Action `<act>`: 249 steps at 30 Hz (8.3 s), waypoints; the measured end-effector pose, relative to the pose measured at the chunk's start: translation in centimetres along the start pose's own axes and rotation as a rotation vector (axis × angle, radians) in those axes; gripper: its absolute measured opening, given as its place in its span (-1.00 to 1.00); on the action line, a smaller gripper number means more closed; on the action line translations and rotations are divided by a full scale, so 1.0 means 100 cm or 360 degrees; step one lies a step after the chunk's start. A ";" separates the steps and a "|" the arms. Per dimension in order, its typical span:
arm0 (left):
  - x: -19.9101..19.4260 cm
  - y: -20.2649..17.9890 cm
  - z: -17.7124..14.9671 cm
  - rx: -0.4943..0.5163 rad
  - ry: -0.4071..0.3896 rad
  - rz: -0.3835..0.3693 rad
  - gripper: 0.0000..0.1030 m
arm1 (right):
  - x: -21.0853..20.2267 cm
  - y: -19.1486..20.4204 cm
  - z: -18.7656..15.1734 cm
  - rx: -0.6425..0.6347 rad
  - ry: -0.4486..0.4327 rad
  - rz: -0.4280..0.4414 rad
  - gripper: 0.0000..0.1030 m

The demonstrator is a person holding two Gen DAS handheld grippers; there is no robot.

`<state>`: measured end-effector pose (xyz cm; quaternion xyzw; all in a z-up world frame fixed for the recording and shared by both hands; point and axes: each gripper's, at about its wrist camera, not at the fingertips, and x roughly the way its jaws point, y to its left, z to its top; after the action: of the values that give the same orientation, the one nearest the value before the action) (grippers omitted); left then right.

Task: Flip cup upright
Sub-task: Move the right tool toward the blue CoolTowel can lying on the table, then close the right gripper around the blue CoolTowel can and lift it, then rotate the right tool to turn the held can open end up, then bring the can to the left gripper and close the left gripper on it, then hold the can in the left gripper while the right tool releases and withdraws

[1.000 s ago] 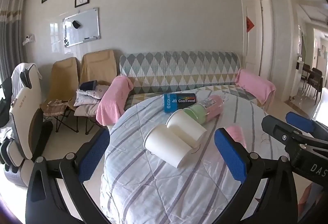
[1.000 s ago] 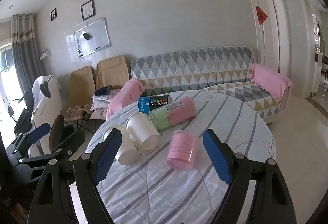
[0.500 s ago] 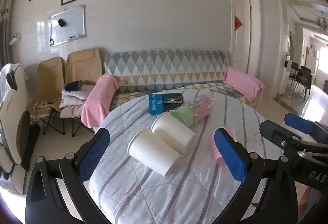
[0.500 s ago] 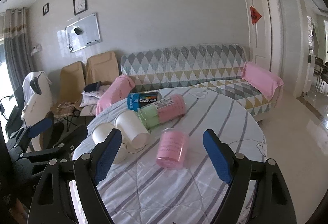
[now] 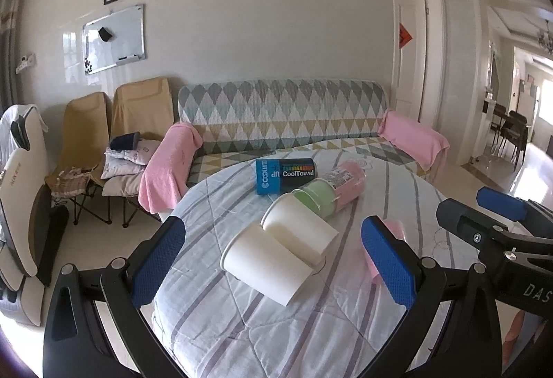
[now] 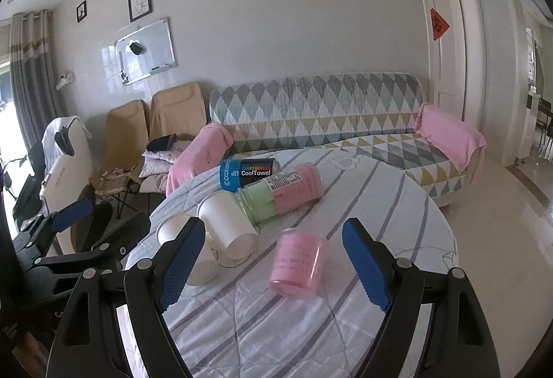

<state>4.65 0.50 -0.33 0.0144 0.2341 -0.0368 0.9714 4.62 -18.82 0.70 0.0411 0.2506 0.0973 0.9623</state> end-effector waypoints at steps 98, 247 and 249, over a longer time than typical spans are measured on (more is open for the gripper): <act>0.240 0.083 0.037 -0.0059 0.0725 -0.0058 1.00 | 0.356 0.088 0.068 -0.1622 0.1248 0.0452 0.48; 0.110 -0.071 -0.021 0.0022 0.0764 -0.0230 0.61 | 0.083 -0.040 -0.104 0.0182 0.0473 0.0583 0.58; 0.119 -0.079 -0.018 0.0085 0.0811 -0.0213 0.61 | 0.085 -0.044 -0.103 0.0223 0.0487 0.0611 0.59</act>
<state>13.82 -8.10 -7.47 0.0332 0.4706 -0.1025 0.8757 7.54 -21.03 -12.83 0.1394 0.3871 0.2657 0.8718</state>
